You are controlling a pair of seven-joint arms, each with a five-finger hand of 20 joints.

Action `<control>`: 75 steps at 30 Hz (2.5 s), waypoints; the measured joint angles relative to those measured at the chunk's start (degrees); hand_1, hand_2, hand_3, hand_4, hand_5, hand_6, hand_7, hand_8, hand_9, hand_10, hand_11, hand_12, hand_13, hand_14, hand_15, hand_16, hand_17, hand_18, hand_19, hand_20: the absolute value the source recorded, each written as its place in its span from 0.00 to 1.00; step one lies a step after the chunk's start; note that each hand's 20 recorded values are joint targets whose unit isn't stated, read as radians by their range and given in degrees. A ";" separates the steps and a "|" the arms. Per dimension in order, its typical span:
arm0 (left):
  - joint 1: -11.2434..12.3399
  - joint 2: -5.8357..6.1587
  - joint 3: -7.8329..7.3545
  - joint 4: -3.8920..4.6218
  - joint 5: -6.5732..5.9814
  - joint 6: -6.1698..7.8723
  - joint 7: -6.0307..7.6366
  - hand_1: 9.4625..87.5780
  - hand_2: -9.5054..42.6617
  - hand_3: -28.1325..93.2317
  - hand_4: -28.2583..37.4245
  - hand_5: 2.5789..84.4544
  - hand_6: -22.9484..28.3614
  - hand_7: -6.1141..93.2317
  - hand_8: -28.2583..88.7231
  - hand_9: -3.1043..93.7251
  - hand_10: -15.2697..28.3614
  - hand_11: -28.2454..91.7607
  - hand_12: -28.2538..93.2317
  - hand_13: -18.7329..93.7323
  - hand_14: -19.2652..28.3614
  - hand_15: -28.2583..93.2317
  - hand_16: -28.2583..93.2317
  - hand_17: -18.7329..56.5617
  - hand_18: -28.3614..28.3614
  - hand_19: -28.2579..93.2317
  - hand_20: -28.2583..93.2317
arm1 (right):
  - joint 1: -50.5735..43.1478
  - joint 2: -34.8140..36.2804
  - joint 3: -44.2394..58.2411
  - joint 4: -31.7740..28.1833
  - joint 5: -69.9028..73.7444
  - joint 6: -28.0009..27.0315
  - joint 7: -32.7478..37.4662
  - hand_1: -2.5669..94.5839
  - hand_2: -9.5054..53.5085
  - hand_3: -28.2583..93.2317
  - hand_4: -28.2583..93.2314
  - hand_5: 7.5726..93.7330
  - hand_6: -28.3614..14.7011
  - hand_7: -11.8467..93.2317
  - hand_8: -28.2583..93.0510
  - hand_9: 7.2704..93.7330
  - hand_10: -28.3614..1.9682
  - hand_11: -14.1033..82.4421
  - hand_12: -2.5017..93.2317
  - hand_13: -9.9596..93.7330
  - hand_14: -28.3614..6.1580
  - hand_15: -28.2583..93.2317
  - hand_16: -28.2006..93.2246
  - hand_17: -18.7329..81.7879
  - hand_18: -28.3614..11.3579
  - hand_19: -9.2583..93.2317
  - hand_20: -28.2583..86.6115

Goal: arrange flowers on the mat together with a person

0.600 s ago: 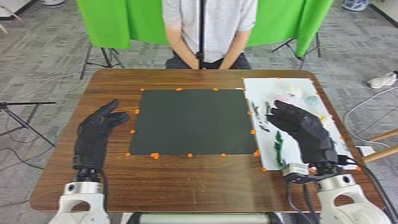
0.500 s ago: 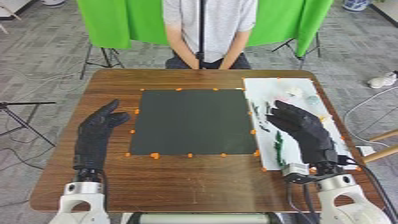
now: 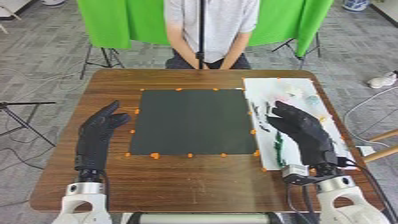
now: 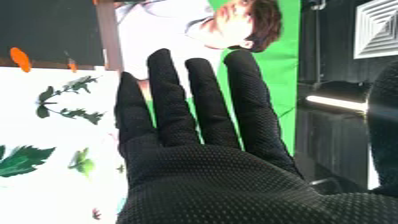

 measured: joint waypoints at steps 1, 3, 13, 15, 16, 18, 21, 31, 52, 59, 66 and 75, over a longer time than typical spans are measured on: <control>-0.02 0.00 0.03 0.00 0.00 0.00 0.01 0.22 0.08 0.79 0.17 0.57 0.49 0.21 0.19 0.57 0.69 0.44 0.37 0.51 0.79 0.50 0.25 0.31 0.75 0.36 0.40 | -0.15 0.01 -0.20 -0.02 0.32 0.91 -0.04 0.15 0.05 0.84 0.08 0.42 0.60 0.20 0.18 0.40 0.43 0.19 0.19 0.46 0.35 0.33 0.41 0.37 0.28 0.18 0.48; -0.12 0.00 0.10 0.03 0.00 0.00 0.07 0.22 0.08 0.78 0.17 0.57 0.49 0.21 0.19 0.57 0.69 0.44 0.37 0.51 0.79 0.50 0.25 0.31 0.76 0.36 0.40 | -0.33 0.08 -0.51 -0.02 1.27 2.34 -0.05 0.15 0.05 0.84 0.08 0.42 0.60 0.20 0.18 0.40 0.43 0.19 0.19 0.46 0.37 0.32 0.40 0.37 0.29 0.17 0.47; 0.00 0.28 0.32 -0.09 -0.01 0.39 0.05 0.22 0.08 0.79 0.17 0.57 0.49 0.21 0.19 0.57 0.69 0.44 0.37 0.51 0.78 0.51 0.25 0.32 0.75 0.36 0.40 | -0.02 0.40 -0.47 -0.03 1.87 2.73 -1.30 0.15 0.05 0.84 0.07 0.41 0.61 0.20 0.18 0.40 0.44 0.19 0.18 0.44 0.40 0.32 0.37 0.37 0.31 0.15 0.47; -0.12 0.32 0.42 -0.07 0.00 0.35 0.01 0.21 0.08 0.79 0.17 0.57 0.49 0.21 0.19 0.57 0.69 0.44 0.37 0.51 0.78 0.51 0.25 0.32 0.75 0.36 0.40 | 0.33 0.57 -0.44 -0.03 2.00 2.90 -1.58 0.14 0.05 0.84 0.08 0.41 0.61 0.20 0.17 0.40 0.44 0.19 0.18 0.44 0.40 0.32 0.37 0.37 0.31 0.15 0.47; -0.25 0.35 0.50 -0.02 0.02 0.31 0.01 0.21 0.08 0.79 0.17 0.57 0.49 0.21 0.19 0.57 0.69 0.44 0.37 0.51 0.78 0.51 0.25 0.32 0.75 0.36 0.40 | 0.56 0.67 -0.43 -0.03 2.06 2.91 -1.75 0.14 0.04 0.84 0.08 0.41 0.61 0.20 0.17 0.40 0.44 0.19 0.18 0.44 0.40 0.32 0.37 0.37 0.31 0.16 0.47; -0.57 0.38 0.64 0.03 0.10 0.20 0.00 0.21 0.08 0.79 0.17 0.57 0.49 0.21 0.19 0.57 0.69 0.44 0.37 0.51 0.78 0.50 0.25 0.32 0.75 0.36 0.40 | 1.02 0.82 -0.43 0.03 2.22 2.89 -2.16 0.14 0.04 0.84 0.08 0.41 0.61 0.20 0.17 0.40 0.44 0.19 0.18 0.44 0.40 0.32 0.37 0.37 0.31 0.16 0.47; -0.95 0.40 0.73 0.03 0.14 0.13 -0.04 0.21 0.08 0.79 0.17 0.57 0.49 0.21 0.19 0.57 0.69 0.44 0.37 0.51 0.78 0.50 0.25 0.32 0.75 0.36 0.40 | 1.46 0.91 -0.53 0.06 2.38 2.71 -2.58 0.14 0.04 0.84 0.08 0.41 0.61 0.20 0.18 0.40 0.44 0.19 0.18 0.44 0.40 0.32 0.37 0.37 0.30 0.16 0.47; -1.13 0.72 1.04 -0.01 0.13 -0.03 -0.19 0.21 0.08 0.79 0.17 0.57 0.49 0.21 0.19 0.57 0.69 0.44 0.37 0.51 0.78 0.50 0.25 0.32 0.75 0.36 0.40 | 1.30 0.93 -1.13 0.03 2.70 2.33 -2.72 0.14 0.04 0.84 0.08 0.41 0.61 0.20 0.18 0.40 0.44 0.20 0.18 0.45 0.42 0.33 0.37 0.37 0.30 0.16 0.47; -3.46 0.02 3.19 0.91 1.02 -1.70 -0.10 0.21 0.08 0.79 0.17 0.57 0.49 0.21 0.19 0.57 0.69 0.44 0.37 0.51 0.78 0.50 0.26 0.31 0.75 0.36 0.40 | 2.06 1.97 -3.34 1.18 4.17 2.34 -4.53 0.15 0.04 0.84 0.08 0.45 0.61 0.22 0.17 0.45 0.44 0.20 0.18 0.47 0.42 0.34 0.36 0.38 0.31 0.15 0.48; -3.67 -0.73 3.37 0.80 1.36 -1.80 -0.15 0.21 0.07 0.79 0.17 0.57 0.49 0.21 0.19 0.57 0.69 0.44 0.37 0.51 0.78 0.50 0.26 0.31 0.75 0.36 0.40 | 2.60 2.20 -3.38 1.30 4.05 2.27 -4.13 0.15 0.05 0.84 0.08 0.46 0.61 0.22 0.17 0.46 0.43 0.21 0.18 0.47 0.40 0.34 0.37 0.38 0.31 0.15 0.48; -3.25 -0.81 3.29 0.53 1.35 -1.71 -0.10 0.22 0.07 0.79 0.17 0.57 0.49 0.21 0.19 0.57 0.69 0.44 0.37 0.51 0.78 0.50 0.25 0.32 0.75 0.36 0.40 | 2.05 2.20 -3.55 1.30 4.13 2.26 -3.17 0.15 0.05 0.84 0.08 0.46 0.61 0.22 0.17 0.46 0.43 0.21 0.18 0.47 0.39 0.34 0.37 0.38 0.31 0.15 0.48; -1.93 -0.89 2.81 -0.10 1.32 -1.59 -0.47 0.22 0.08 0.79 0.17 0.57 0.49 0.21 0.19 0.57 0.69 0.44 0.37 0.51 0.78 0.50 0.26 0.31 0.75 0.36 0.40 | 1.34 2.18 -3.68 1.17 4.13 1.94 -2.51 0.15 0.05 0.84 0.08 0.46 0.61 0.22 0.17 0.46 0.44 0.21 0.18 0.47 0.39 0.34 0.37 0.38 0.31 0.15 0.48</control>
